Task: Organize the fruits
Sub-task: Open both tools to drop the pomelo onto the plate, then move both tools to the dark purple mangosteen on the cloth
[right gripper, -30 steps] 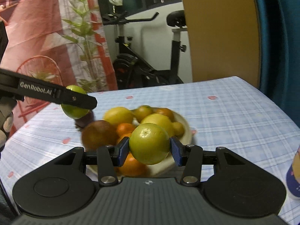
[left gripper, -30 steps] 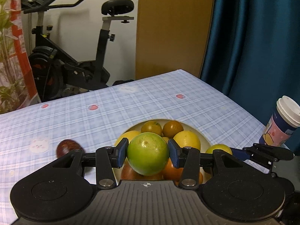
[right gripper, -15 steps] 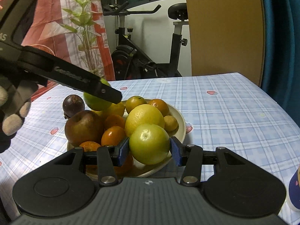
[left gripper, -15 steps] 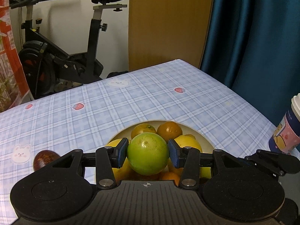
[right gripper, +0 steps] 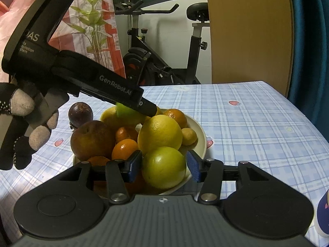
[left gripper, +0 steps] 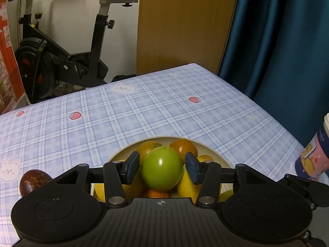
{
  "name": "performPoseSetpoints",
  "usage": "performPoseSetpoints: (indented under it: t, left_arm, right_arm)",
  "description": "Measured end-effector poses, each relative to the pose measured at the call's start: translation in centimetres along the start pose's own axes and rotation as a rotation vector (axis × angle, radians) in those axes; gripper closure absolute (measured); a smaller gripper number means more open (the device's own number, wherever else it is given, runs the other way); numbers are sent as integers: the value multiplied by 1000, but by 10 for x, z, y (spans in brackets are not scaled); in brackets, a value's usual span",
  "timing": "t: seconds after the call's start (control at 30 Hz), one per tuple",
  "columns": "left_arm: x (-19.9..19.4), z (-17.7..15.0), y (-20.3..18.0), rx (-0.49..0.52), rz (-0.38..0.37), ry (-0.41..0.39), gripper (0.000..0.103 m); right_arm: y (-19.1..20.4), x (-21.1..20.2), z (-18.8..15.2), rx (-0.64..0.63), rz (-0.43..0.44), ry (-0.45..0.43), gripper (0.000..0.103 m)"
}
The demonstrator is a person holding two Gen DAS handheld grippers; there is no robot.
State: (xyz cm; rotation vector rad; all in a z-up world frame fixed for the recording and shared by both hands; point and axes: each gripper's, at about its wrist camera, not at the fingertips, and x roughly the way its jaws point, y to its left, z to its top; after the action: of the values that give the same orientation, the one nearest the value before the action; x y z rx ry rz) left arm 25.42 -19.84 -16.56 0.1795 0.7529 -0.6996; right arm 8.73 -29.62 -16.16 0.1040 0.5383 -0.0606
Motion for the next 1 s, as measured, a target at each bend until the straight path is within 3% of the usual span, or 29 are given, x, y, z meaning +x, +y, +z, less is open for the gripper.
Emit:
performPoseSetpoints:
  t: [0.4, 0.53, 0.73, 1.0]
  left_arm:
    - [-47, 2, 26, -45, 13, -54, 48]
    - [-73, -4, 56, -98, 35, -64, 46]
    - [-107, -9, 103, -151, 124, -79, 46]
    - [-134, 7, 154, -186, 184, -100, 46]
  right_arm:
    - [14, -7, 11, -10, -2, -21, 39]
    - [18, -7, 17, -4, 20, -25, 39]
    - [26, -5, 28, 2, 49, -20, 39]
    - [48, 13, 47, 6, 104, -14, 39]
